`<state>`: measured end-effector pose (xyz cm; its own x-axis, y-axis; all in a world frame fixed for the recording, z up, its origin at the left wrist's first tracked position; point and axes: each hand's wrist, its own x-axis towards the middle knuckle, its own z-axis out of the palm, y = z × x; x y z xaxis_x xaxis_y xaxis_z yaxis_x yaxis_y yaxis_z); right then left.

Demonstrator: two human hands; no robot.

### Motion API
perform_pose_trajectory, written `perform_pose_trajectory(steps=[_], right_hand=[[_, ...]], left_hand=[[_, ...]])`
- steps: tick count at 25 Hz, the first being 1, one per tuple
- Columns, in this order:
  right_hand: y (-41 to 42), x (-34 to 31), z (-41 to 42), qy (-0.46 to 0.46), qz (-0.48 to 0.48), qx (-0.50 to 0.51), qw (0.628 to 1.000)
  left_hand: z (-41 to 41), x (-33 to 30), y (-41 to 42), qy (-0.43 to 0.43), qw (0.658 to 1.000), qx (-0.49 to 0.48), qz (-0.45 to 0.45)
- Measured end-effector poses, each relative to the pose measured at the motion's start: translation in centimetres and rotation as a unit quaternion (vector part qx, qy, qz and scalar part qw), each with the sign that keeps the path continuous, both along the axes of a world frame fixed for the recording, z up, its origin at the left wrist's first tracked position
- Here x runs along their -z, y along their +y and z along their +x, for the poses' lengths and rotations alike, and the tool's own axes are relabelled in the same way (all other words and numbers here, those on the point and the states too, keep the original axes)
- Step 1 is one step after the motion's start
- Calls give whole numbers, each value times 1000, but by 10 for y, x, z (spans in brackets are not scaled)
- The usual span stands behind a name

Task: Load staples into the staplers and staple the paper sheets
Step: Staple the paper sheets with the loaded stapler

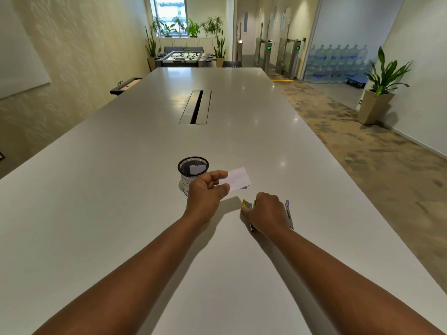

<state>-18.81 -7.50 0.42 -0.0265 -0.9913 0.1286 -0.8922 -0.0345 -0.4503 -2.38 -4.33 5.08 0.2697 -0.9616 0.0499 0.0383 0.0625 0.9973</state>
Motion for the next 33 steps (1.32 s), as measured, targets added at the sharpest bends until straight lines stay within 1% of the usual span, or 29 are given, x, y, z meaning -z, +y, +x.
perform_pose_trajectory(steps=[5,7,9,10,13,15,17,18,19,21,22,23,24,26,27,28,29,30,33], right_hand=[[0,-1,1,5,14,-11,1000],[3,-7,-2,-5,-9,-8,1000],[9,-17,-5,-32,-77,-12,996],[13,-22,-4,-42,-127,-32,991],[23,-37,1,-13,-273,-113,955],[25,-43,3,5,-334,-145,931],[27,-47,3,3,-366,-174,914],[29,-50,3,-19,-362,-179,914],[31,-54,4,-62,-340,-170,923],[35,-60,7,-182,-255,-105,944],[35,-63,8,-242,-203,-64,947],[35,-66,8,-305,-153,-33,940],[35,-70,7,-380,-102,-14,919],[37,-79,6,-536,-1,-11,844],[39,-84,6,-587,39,-18,808],[41,-86,6,-616,69,-24,784],[43,-88,5,-631,91,-32,769],[45,-90,4,-636,107,-38,763],[46,-91,-2,-634,113,-29,765]], left_hand=[[2,-2,-2,3,1000,11,2],[1,-4,-3,10,1000,8,-5],[-1,-5,-2,6,1000,-1,-14],[-2,-6,-1,3,1000,-3,-17],[-7,-9,2,5,1000,-5,-19],[-10,-14,4,1,1000,-3,-25],[-12,-20,6,14,999,10,-41],[-12,-23,7,26,998,22,-52],[-13,-25,8,35,997,33,-62],[-14,-28,10,43,995,38,-77],[-14,-28,10,36,996,32,-80],[-15,-28,9,25,996,26,-77],[-16,-28,9,14,997,27,-68],[-18,-28,9,27,998,52,-33],[-18,-27,9,53,996,69,-22],[-19,-27,9,79,993,83,-22],[-20,-28,9,95,991,85,-28],[-20,-30,10,99,991,79,-33],[-19,-36,9,94,993,59,-33]])
